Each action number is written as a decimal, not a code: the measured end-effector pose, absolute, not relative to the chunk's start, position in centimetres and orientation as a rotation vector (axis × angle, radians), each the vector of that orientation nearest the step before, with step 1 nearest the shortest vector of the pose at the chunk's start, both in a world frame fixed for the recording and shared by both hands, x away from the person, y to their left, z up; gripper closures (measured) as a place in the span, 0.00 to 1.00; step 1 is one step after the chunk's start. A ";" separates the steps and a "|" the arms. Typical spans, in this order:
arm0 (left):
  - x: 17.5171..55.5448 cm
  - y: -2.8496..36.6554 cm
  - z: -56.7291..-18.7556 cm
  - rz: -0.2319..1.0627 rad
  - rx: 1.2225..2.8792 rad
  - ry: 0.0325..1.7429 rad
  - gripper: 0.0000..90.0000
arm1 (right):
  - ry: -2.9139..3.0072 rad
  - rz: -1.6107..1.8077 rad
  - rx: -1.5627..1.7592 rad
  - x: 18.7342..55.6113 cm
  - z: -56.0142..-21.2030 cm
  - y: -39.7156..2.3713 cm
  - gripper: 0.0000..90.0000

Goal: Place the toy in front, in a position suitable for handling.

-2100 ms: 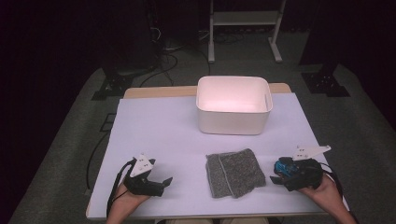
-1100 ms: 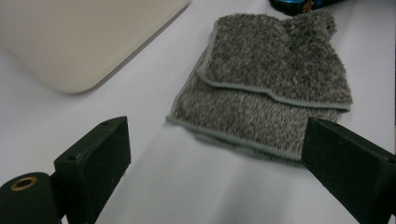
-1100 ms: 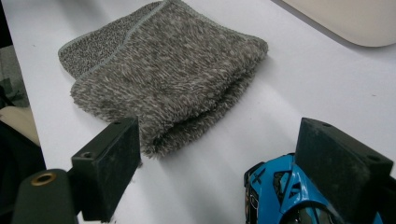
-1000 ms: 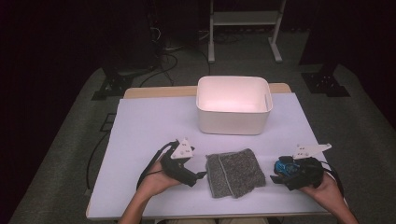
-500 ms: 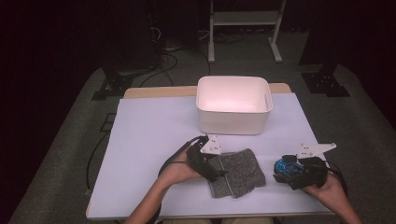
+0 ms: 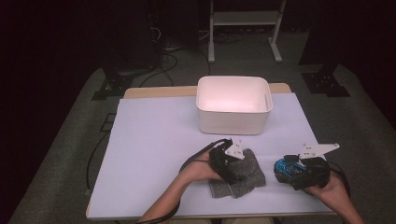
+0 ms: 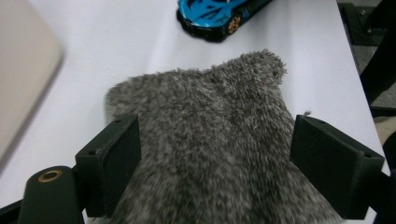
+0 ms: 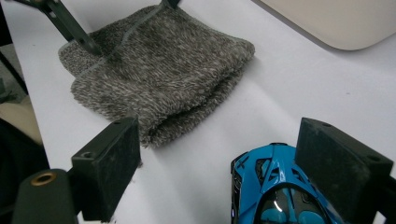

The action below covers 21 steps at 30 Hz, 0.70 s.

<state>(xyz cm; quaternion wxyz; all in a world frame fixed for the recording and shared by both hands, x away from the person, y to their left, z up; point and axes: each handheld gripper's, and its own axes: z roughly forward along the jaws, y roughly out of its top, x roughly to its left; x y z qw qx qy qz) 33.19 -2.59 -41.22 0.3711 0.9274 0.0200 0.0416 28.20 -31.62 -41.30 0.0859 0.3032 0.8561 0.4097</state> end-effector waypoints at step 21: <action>33.8 -4.5 -44.5 0.014 2.472 -0.023 0.40 | 2.552 1.221 0.891 28.0 -41.1 -31.8 0.15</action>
